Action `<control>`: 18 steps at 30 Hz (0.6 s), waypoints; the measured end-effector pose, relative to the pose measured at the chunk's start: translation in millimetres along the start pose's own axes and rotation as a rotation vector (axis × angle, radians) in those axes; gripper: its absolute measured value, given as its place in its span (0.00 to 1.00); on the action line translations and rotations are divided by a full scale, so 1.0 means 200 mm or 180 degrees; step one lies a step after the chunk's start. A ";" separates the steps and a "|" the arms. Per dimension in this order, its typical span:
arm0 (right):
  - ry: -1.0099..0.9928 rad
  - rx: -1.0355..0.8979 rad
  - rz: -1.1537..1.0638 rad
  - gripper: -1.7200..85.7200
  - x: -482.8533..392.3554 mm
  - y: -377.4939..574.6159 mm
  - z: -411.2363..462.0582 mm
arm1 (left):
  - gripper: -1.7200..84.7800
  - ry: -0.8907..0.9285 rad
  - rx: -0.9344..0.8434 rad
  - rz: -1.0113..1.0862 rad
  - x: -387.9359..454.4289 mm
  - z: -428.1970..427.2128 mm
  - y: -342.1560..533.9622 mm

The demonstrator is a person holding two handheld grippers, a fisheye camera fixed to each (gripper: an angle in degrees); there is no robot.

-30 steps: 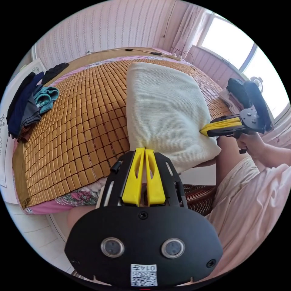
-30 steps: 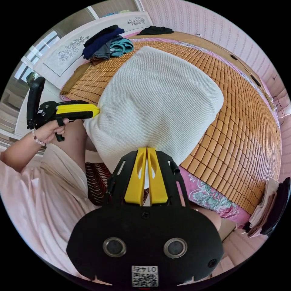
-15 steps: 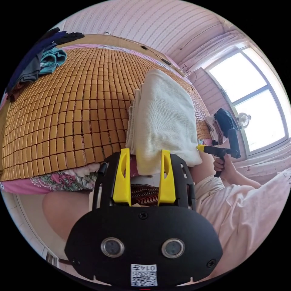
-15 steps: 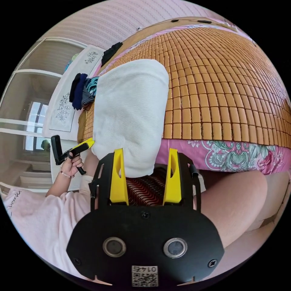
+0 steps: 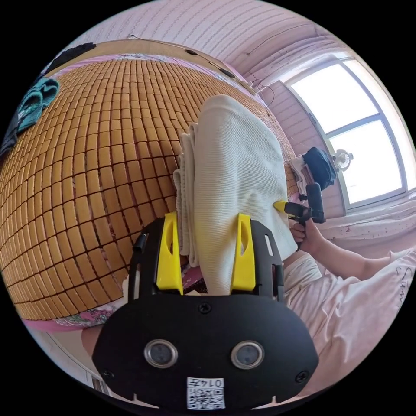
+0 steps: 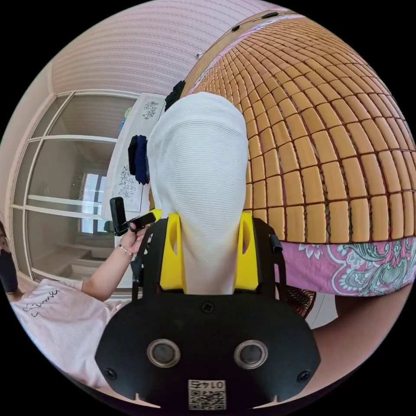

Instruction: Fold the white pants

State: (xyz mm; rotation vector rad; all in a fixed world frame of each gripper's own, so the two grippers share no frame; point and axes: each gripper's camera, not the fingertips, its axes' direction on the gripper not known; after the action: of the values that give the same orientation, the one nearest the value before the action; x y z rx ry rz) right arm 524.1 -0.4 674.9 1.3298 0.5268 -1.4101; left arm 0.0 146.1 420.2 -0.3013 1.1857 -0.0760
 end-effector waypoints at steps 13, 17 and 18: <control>0.1434 -0.0486 -0.2500 0.14 -1.37 0.20 -0.22 | 0.13 0.0842 0.1125 -0.0142 0.05 0.28 0.20; 0.1570 -0.0345 -0.2539 0.15 -1.52 0.31 -0.66 | 0.13 0.1078 0.1223 0.0348 0.36 0.40 0.09; 0.1574 -0.0316 -0.2498 0.15 -1.52 0.32 -0.74 | 0.13 0.1177 0.1194 0.0495 0.49 0.46 0.03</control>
State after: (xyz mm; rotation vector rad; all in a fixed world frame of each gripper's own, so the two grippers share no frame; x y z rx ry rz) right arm 582.9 224.5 927.7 1.4608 1.5557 -1.6196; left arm 121.1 147.9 362.3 0.1432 1.5264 -0.2222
